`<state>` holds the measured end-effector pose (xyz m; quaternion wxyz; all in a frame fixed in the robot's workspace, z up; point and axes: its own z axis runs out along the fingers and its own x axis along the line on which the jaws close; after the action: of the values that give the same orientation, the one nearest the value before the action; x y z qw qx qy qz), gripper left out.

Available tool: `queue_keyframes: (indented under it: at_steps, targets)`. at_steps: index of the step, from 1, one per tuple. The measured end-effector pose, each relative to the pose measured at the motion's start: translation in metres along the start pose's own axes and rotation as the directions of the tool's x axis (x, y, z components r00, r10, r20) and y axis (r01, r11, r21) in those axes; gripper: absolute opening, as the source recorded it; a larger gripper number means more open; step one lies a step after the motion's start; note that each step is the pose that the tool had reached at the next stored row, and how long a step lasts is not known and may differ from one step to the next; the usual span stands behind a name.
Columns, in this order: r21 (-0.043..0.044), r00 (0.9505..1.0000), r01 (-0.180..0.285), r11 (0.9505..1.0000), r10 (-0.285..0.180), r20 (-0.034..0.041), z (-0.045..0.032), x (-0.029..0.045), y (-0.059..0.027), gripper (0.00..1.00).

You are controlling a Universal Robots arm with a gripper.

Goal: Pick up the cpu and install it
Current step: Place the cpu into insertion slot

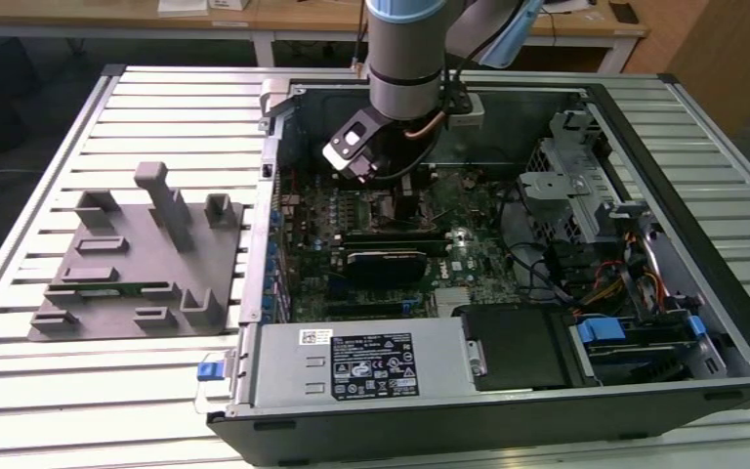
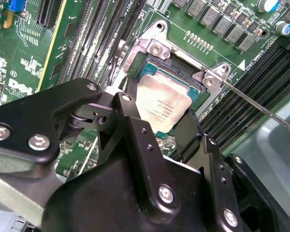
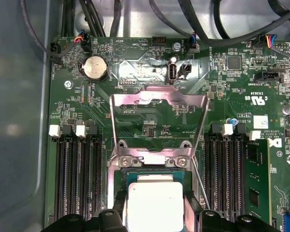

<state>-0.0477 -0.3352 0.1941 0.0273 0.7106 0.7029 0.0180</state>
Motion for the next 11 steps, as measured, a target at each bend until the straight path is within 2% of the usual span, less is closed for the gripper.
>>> queue_keyframes:
  at_steps: [11]
  targets:
    - [0.0001,1.0,-0.007,1.0,0.007,0.0004,0.0022,0.0006,-0.0009,0.55]
